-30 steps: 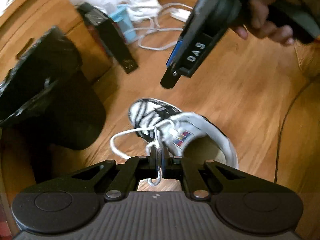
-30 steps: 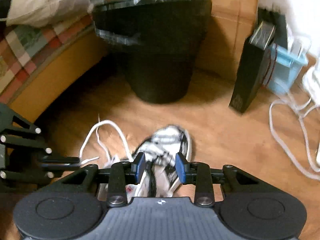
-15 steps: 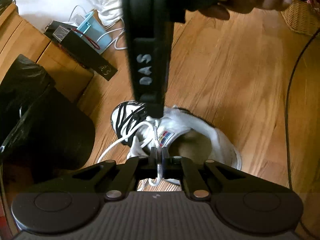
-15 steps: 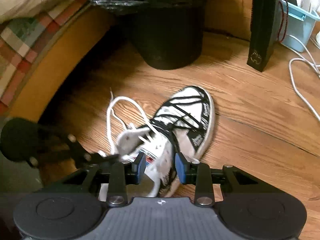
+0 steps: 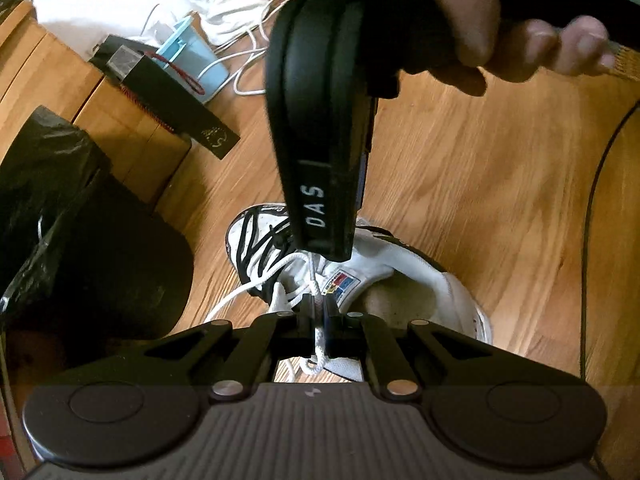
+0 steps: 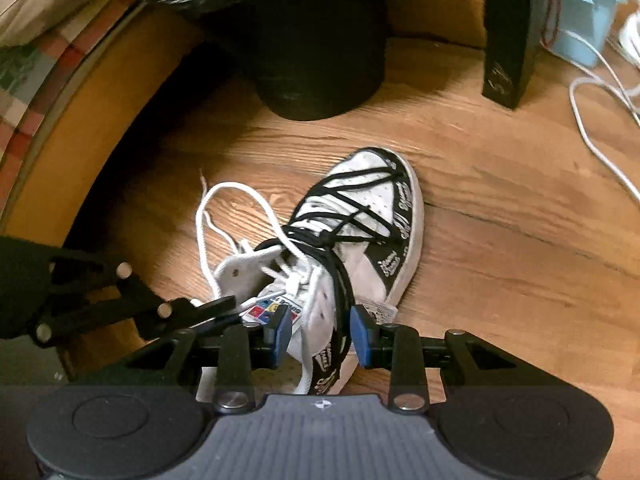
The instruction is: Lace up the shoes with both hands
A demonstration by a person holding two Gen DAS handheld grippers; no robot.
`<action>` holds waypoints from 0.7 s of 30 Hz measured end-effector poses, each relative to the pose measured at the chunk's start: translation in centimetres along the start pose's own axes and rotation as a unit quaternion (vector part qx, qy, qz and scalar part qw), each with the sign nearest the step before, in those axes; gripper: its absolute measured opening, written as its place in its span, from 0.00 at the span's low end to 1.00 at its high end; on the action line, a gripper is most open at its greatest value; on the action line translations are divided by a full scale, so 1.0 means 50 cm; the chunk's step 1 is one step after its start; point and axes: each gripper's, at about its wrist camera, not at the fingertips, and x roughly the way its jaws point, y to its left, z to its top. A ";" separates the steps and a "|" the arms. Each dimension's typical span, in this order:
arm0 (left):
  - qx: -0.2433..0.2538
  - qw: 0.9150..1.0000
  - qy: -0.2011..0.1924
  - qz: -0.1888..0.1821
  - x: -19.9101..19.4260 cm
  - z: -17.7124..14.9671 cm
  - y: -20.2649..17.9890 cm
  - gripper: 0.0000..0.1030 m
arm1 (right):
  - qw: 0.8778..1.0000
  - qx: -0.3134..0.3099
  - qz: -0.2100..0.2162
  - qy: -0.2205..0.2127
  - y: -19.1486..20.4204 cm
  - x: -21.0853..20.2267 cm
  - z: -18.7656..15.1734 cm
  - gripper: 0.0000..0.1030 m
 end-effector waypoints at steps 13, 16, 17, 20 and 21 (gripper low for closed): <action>0.024 1.000 0.002 -0.002 0.021 0.005 0.003 0.04 | 0.998 0.041 0.044 0.002 -0.020 0.008 -0.011 0.31; 0.016 1.000 0.006 -0.008 0.024 0.004 0.007 0.04 | 0.999 0.032 0.034 0.006 -0.013 0.013 -0.009 0.31; 0.017 1.000 0.006 -0.009 0.026 0.005 0.007 0.04 | 0.999 0.034 0.033 0.007 -0.014 0.015 -0.008 0.31; 0.026 1.000 0.007 -0.005 0.029 0.004 0.003 0.04 | 0.999 0.038 0.038 0.006 -0.017 0.017 -0.010 0.29; 0.029 1.000 0.006 -0.004 0.032 0.005 0.004 0.04 | 0.998 0.041 0.041 0.005 -0.018 0.018 -0.010 0.28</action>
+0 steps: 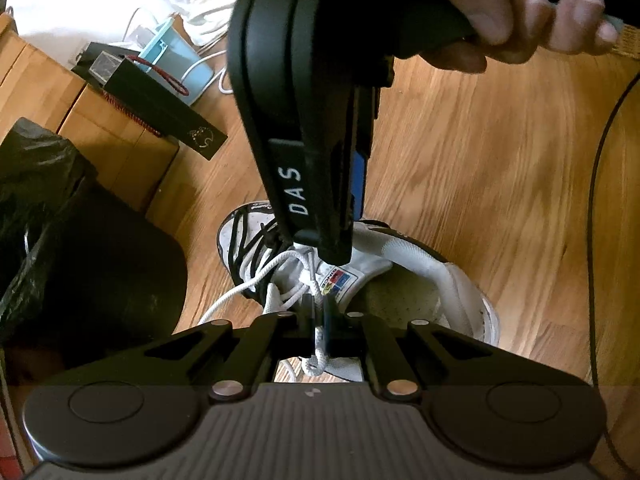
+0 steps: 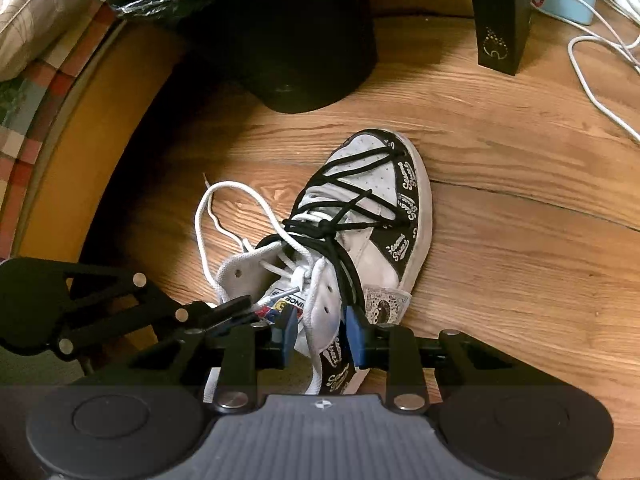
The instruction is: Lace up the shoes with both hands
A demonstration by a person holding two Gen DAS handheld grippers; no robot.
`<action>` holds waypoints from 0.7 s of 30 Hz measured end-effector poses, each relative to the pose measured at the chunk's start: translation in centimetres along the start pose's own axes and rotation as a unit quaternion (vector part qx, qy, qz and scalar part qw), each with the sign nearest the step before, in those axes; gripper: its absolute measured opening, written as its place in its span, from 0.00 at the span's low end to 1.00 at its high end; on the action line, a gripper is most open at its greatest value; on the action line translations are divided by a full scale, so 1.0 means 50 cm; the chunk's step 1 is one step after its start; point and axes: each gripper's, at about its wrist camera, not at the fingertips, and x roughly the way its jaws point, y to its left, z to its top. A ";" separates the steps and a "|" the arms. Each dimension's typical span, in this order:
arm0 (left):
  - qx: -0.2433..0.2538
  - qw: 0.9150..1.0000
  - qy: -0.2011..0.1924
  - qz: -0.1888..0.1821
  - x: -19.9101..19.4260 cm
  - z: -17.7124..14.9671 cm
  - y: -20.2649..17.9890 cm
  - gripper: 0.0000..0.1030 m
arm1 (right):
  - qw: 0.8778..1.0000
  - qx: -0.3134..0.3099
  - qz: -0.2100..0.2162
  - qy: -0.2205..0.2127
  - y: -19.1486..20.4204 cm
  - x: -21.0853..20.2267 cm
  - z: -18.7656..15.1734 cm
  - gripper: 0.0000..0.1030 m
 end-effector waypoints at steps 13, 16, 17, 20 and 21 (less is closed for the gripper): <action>0.032 0.999 -0.014 0.007 0.000 0.000 -0.018 0.04 | 0.995 0.085 0.053 -0.010 -0.058 0.007 -0.018 0.25; 0.023 1.000 -0.012 0.005 0.004 0.001 -0.013 0.04 | 0.990 0.121 0.070 -0.014 -0.076 0.008 -0.023 0.26; 0.021 1.000 -0.013 0.004 0.004 0.002 -0.011 0.04 | 0.989 0.130 0.074 -0.014 -0.079 0.008 -0.024 0.26; 0.023 1.000 -0.014 0.005 0.005 0.003 -0.013 0.04 | 0.985 0.149 0.083 -0.015 -0.089 0.009 -0.025 0.26; 0.024 1.000 -0.014 0.006 0.006 0.003 -0.014 0.04 | 0.985 0.149 0.083 -0.015 -0.089 0.008 -0.025 0.26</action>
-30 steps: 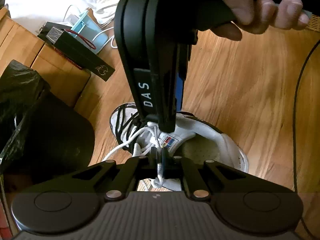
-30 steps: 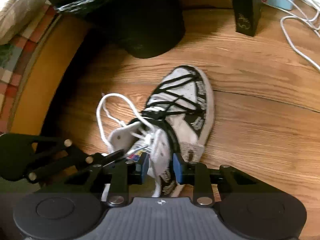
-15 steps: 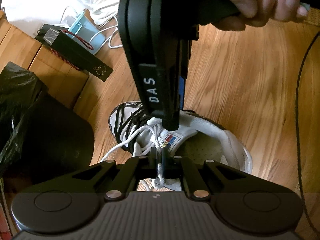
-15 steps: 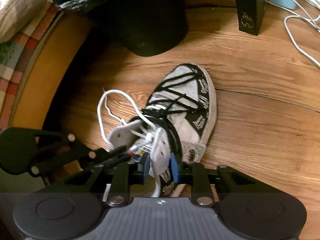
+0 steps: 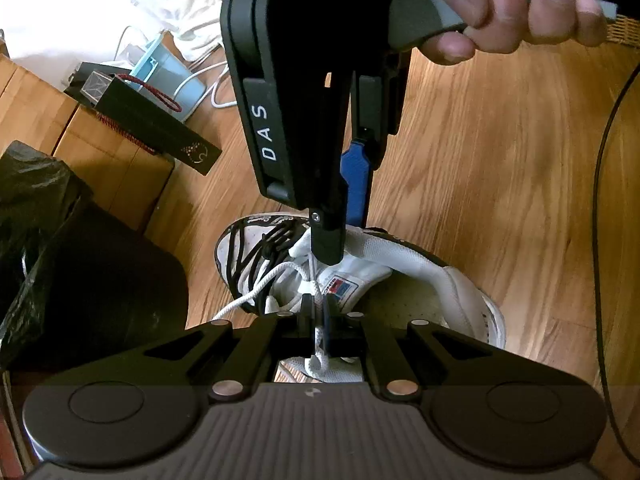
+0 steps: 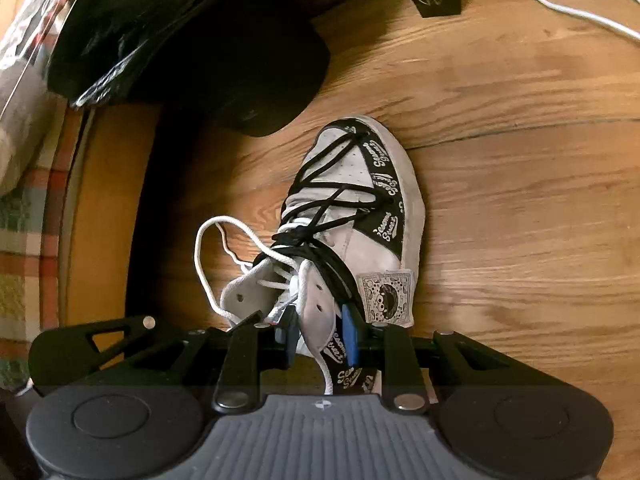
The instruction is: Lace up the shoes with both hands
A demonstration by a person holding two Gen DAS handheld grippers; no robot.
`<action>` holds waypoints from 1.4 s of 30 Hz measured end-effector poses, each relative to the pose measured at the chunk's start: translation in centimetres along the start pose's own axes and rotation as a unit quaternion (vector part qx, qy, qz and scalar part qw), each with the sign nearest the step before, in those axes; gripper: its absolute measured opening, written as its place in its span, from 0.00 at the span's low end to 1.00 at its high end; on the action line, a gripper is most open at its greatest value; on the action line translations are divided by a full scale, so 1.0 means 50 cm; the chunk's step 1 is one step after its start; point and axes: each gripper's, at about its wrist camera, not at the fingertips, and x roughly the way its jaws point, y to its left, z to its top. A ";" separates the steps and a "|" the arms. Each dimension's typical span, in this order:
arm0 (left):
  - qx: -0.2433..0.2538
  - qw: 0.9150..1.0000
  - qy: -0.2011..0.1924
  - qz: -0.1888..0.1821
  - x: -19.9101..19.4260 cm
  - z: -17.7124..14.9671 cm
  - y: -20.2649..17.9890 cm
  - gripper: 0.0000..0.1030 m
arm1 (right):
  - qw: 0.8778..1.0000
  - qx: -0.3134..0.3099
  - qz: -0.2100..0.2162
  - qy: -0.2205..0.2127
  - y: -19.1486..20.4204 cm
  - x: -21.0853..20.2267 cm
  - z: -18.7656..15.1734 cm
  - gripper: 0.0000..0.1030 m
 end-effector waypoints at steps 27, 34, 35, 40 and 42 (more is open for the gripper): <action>0.055 0.998 -0.013 0.009 0.015 -0.003 -0.022 0.04 | 0.999 -0.045 -0.013 0.005 0.014 -0.003 -0.003 0.26; 0.058 0.998 -0.016 0.013 0.021 -0.001 -0.023 0.04 | 0.998 -0.062 -0.025 0.006 0.025 -0.001 -0.004 0.26; 0.057 0.998 -0.016 0.015 0.022 -0.001 -0.024 0.04 | 0.998 -0.063 -0.026 0.006 0.026 0.000 -0.004 0.26; 0.058 0.998 -0.016 0.018 0.029 0.002 -0.026 0.04 | 0.997 -0.065 -0.028 0.007 0.031 0.000 -0.003 0.26; 0.057 0.998 -0.017 0.018 0.030 0.003 -0.026 0.04 | 0.997 -0.068 -0.030 0.006 0.039 -0.003 -0.002 0.26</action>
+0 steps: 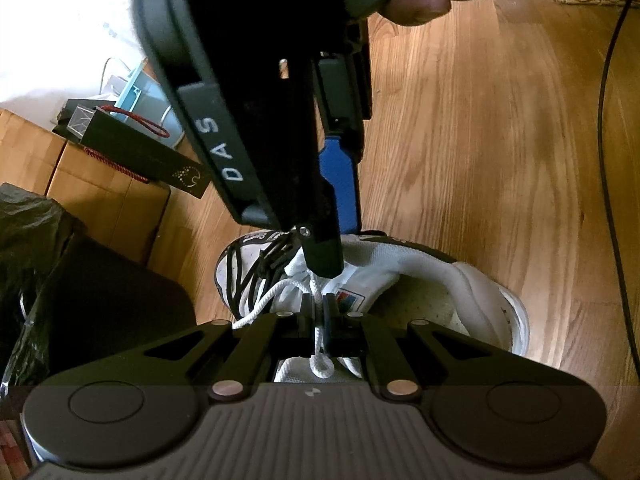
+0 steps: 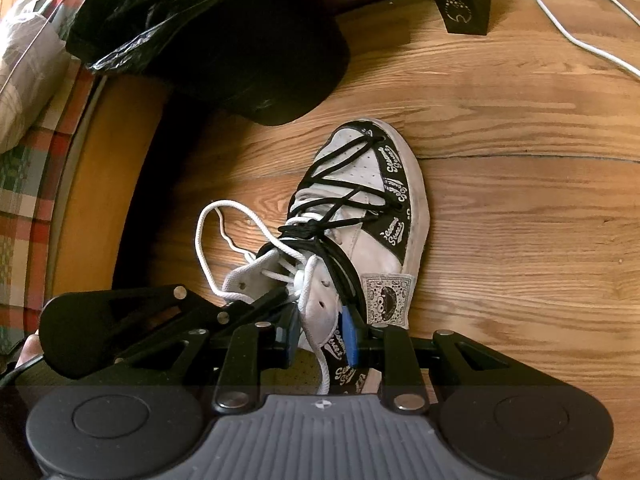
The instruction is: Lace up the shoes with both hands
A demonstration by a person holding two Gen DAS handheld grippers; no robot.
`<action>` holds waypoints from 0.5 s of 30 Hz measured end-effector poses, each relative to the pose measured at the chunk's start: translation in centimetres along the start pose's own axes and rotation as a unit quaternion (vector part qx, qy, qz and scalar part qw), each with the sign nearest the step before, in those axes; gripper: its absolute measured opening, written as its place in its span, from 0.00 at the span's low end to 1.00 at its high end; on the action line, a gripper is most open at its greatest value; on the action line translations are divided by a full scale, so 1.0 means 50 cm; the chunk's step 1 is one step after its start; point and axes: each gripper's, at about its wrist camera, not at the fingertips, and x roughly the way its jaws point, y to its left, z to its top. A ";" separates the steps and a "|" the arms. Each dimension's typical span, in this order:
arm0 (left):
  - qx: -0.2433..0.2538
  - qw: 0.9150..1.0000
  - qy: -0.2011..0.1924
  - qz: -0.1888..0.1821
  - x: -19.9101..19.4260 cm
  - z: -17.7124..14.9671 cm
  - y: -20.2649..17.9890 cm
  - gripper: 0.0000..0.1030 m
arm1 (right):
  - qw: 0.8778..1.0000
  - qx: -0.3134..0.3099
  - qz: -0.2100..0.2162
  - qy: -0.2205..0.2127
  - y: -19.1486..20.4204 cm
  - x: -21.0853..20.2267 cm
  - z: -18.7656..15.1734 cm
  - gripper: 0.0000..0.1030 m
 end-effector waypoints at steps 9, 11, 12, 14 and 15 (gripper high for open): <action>-0.005 1.000 -0.005 0.001 0.009 0.006 -0.002 0.04 | 0.998 0.010 -0.003 -0.069 0.015 -0.041 0.018 0.26; -0.008 1.000 -0.006 0.003 0.014 0.007 -0.004 0.04 | 0.996 0.032 -0.001 -0.084 0.004 -0.043 0.016 0.27; -0.004 1.000 -0.004 0.005 0.016 0.008 -0.006 0.04 | 0.995 0.041 -0.003 -0.090 -0.001 -0.042 0.015 0.27; -0.003 1.000 -0.005 0.009 0.014 0.013 -0.008 0.04 | 0.993 0.058 -0.009 -0.098 -0.012 -0.039 0.014 0.27; -0.006 1.000 -0.006 0.009 0.014 0.016 -0.009 0.04 | 0.993 0.067 -0.013 -0.098 -0.016 -0.036 0.015 0.27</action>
